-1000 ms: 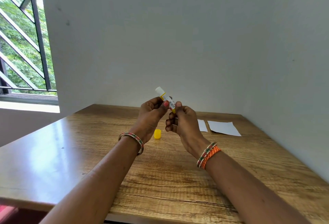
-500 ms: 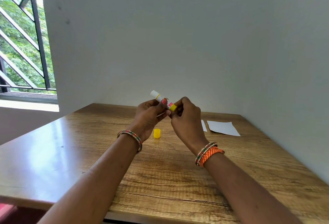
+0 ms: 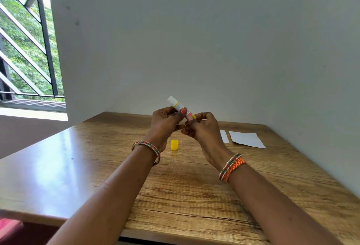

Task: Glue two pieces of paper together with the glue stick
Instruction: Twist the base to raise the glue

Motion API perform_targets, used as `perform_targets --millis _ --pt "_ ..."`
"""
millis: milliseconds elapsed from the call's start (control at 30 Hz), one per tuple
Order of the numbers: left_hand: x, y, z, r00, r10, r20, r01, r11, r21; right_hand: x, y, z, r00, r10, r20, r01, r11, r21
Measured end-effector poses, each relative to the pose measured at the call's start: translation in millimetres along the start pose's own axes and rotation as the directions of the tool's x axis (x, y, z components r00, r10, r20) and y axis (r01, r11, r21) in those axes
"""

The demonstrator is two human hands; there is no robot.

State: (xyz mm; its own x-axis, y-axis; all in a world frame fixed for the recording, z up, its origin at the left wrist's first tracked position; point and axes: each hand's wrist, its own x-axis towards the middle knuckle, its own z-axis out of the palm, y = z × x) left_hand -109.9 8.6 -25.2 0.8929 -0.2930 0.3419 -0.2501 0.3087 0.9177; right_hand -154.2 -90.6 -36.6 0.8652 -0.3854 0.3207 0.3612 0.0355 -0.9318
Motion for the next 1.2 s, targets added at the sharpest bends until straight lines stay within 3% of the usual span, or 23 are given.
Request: perform_targets --millis 133,467,667,967,1200 --pt "0.7 -1.5 0.0 1.000 0.002 -0.015 -0.001 0.998 0.062 0.7 2.4 -1.0 0.998 0.051 0.027 -0.052 0.998 0.026" --pt "-0.6 -1.6 0.4 0.998 0.005 0.069 -0.004 1.000 -0.013 -4.5 -1.0 -1.0 0.998 0.048 0.052 -0.042 0.994 -0.103" --pt "1.2 -4.6 0.0 0.999 0.033 0.041 -0.034 0.999 0.020 -3.0 -2.5 0.0 0.996 0.043 0.073 -0.046 0.998 0.036" --pt "1.2 -5.1 -1.5 0.999 0.054 0.005 -0.054 0.993 0.108 -1.8 -1.2 -1.1 0.995 0.044 0.094 -0.043 0.999 -0.008" --pt "2.2 -5.9 -2.0 0.998 0.042 0.036 -0.043 0.999 0.025 -8.3 -1.4 -5.9 0.985 0.037 0.167 -0.001 0.978 -0.211"
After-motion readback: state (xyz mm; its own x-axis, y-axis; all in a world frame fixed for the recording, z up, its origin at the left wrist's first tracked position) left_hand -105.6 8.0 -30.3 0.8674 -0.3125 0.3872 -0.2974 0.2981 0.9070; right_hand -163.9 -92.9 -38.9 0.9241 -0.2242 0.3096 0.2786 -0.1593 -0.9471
